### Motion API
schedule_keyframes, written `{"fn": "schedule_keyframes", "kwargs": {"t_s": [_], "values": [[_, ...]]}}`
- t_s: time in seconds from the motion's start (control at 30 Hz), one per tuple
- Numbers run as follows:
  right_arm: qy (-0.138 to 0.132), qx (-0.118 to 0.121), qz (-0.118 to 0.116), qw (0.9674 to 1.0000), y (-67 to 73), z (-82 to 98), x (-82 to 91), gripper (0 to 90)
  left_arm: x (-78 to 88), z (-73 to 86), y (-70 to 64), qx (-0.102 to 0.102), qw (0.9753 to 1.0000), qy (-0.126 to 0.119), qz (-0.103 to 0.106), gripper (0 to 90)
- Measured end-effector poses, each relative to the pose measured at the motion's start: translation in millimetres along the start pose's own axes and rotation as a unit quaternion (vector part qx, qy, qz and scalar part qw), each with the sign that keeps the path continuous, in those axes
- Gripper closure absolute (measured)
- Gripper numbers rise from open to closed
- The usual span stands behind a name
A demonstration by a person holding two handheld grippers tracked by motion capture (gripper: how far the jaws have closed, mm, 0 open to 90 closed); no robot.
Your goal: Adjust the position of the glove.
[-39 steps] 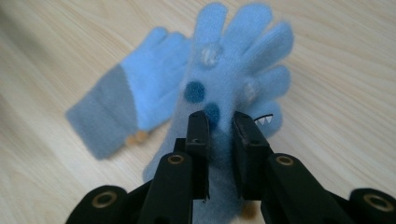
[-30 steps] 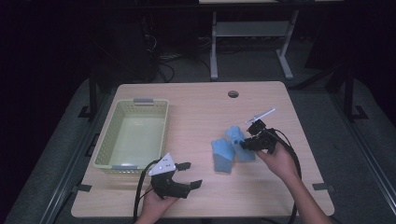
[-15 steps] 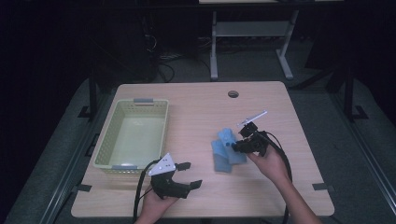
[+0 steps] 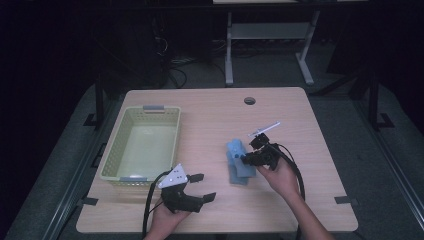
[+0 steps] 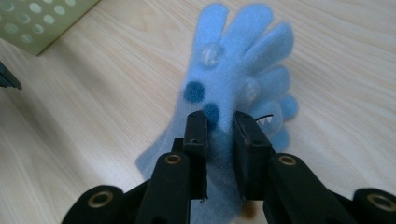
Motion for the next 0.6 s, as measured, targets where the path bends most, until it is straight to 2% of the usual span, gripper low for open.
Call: {"fn": "schedule_keyframes", "kwargs": {"t_s": [0.43, 0.6], "values": [[-0.008, -0.035, -0.02, 0.9992, 7.4, 4.9, -12.0, 75.5, 0.1, -0.1, -0.7, 0.003, 1.0, 0.0, 0.0, 20.6], [-0.005, -0.043, -0.016, 0.9989, 6.6, 8.0, -15.6, 74.5, -0.1, 0.0, -1.0, 0.003, 1.0, 0.0, 0.001, 20.6]]}}
Point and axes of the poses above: each handheld gripper's, and its own axes: x roughly backward along the jaws, z roughly out of its underside, y roughly to its left, the point moved 7 cm from there along -x, roughly forward along the jaws
